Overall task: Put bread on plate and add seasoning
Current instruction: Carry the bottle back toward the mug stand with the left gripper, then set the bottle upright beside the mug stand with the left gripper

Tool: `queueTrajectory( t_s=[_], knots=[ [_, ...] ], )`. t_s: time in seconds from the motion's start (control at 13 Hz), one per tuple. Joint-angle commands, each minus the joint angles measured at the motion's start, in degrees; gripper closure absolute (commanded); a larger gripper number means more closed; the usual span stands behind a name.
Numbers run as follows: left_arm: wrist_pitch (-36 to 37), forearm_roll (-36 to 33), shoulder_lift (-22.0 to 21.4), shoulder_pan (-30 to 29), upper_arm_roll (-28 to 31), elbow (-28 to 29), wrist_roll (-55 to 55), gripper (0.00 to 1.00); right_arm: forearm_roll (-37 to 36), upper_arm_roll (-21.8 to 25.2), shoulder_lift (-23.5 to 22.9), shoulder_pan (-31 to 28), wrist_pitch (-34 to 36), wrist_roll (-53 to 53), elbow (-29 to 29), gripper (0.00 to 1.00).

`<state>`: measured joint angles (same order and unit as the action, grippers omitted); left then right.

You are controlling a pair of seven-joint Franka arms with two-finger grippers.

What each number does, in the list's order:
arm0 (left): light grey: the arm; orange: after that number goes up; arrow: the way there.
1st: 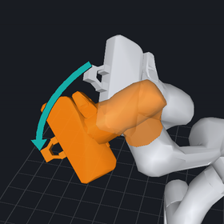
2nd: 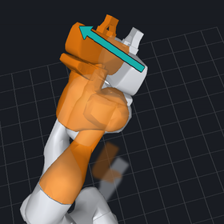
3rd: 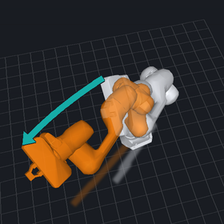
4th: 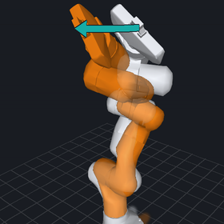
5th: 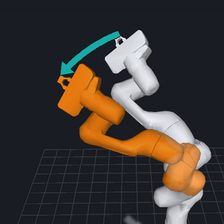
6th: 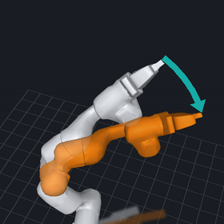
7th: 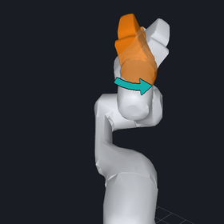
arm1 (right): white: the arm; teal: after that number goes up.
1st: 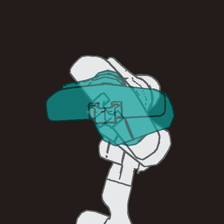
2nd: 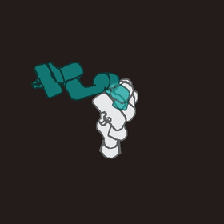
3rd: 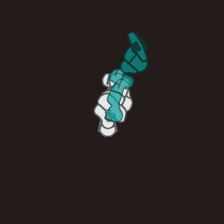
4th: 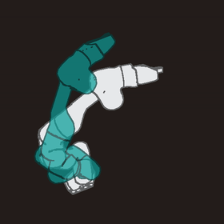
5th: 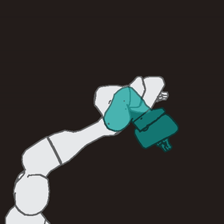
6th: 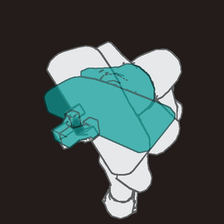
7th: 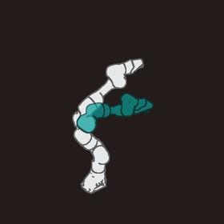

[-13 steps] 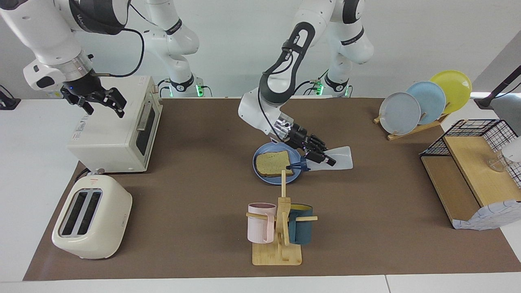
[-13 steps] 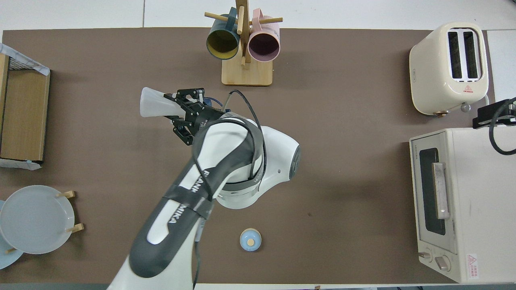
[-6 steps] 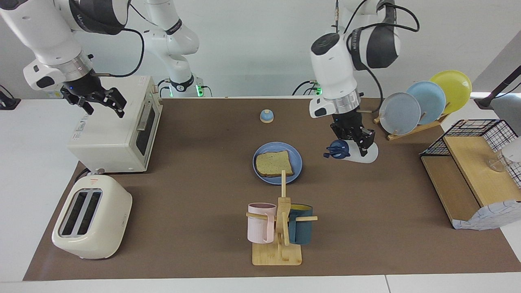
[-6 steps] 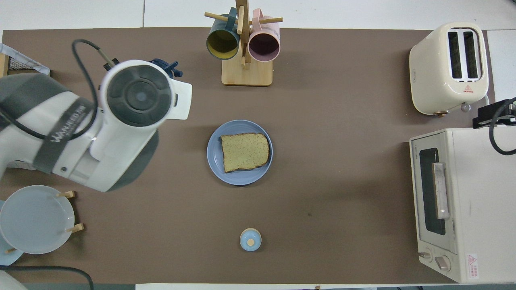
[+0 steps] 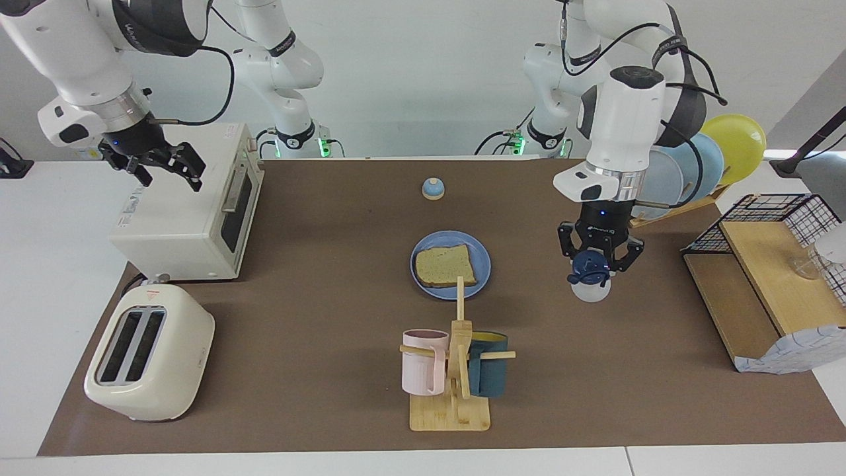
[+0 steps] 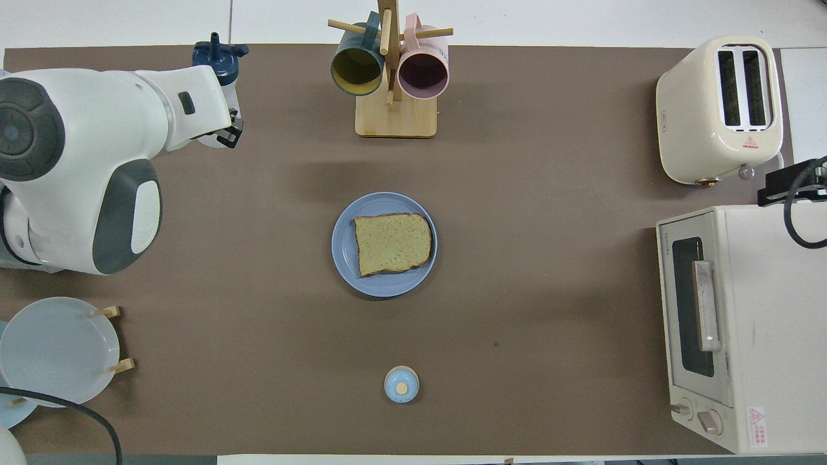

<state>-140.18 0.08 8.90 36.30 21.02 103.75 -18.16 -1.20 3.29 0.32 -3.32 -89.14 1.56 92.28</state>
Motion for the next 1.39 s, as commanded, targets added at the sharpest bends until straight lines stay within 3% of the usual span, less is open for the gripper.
queueTrajectory(
  t_s=[0.0, 0.23, 0.54, 0.69, 0.85, 1.31],
  knots=[
    [-14.54, 6.22, 2.76, -0.61, -0.63, 4.7, 3.12, 1.0, 0.05, -0.13, 1.17, -0.2, -0.33, -0.95, 1.32, 0.0],
    [-22.83, 10.45, 8.31, -0.79, -0.8, 4.09, 3.74, 1.0, 0.05, -0.13, 1.17, -0.2, -0.33, -0.95, 1.32, 0.0],
    [-30.94, 16.69, 19.37, -2.45, -2.11, -1.43, 3.74, 1.0, 0.05, -0.13, 1.17, -0.2, -0.33, -0.95, 1.32, 0.0],
    [-34.97, 18.46, 23.34, -10.76, -11.46, -5.12, 3.74, 1.0, 0.05, -0.13, 1.17, -0.2, -0.33, -0.95, 1.32, 0.0],
    [-38.05, 17.85, 25.45, -19.56, -21.33, -7.41, 3.57, 1.0, 0.05, -0.13, 1.17, -0.2, -0.33, -0.95, 1.32, 0.0],
    [-40.44, 10.91, 28.54, -22.4, -22.51, -9.0, 3.3, 1.0, 0.05, -0.13, 1.17, -0.2, -0.33, -0.95, 1.32, 0.0]
  ],
)
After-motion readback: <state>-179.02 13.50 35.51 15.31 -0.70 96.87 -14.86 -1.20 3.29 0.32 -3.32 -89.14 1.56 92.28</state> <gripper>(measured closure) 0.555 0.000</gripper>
